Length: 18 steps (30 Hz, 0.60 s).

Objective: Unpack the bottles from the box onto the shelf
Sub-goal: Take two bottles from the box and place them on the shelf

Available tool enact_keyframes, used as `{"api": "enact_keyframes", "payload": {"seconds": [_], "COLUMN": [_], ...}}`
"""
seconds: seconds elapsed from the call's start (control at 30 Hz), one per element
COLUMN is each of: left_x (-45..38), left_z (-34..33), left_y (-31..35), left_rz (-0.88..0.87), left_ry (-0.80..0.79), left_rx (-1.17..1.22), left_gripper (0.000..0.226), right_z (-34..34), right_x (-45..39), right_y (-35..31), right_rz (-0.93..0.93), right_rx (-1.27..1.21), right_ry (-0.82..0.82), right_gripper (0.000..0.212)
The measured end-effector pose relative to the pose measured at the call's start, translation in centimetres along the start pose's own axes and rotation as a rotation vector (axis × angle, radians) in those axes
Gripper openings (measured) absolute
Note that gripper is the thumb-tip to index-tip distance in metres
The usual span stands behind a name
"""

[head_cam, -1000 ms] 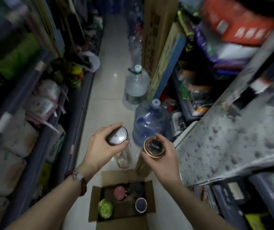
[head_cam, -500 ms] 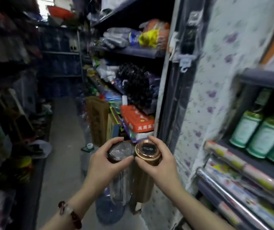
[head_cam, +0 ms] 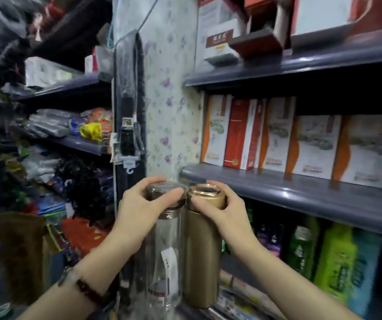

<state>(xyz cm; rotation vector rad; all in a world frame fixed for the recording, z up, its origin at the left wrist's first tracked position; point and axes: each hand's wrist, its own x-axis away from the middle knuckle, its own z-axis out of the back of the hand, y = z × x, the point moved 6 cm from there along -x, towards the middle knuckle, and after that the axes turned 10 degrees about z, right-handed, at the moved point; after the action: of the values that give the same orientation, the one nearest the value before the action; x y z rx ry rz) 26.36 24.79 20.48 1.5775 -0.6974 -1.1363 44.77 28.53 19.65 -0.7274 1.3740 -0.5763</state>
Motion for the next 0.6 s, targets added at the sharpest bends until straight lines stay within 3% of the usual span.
{"api": "enact_keyframes", "payload": {"seconds": [0.13,0.43,0.6], "left_x": [-0.9,-1.6,-2.9], "left_z": [-5.4,-11.0,-12.9], "left_y": [4.7,15.4,19.6], "left_rz": [-0.058,-0.325,-0.449], "left_ry": [-0.105,-0.175,-0.220], "left_rx": [0.046,0.203,0.301], "left_gripper": [0.053,0.055,0.051], "right_z": [5.7,11.9,13.4], "right_x": [-2.7,-7.6,-9.4], "right_y": [-3.9,-13.4,-17.3], "right_rz": [0.047,0.303,0.419], "right_rx": [0.049,0.189,0.236], "right_ry": [0.041,0.212,0.307], "right_gripper": [0.041,0.066,0.067]}}
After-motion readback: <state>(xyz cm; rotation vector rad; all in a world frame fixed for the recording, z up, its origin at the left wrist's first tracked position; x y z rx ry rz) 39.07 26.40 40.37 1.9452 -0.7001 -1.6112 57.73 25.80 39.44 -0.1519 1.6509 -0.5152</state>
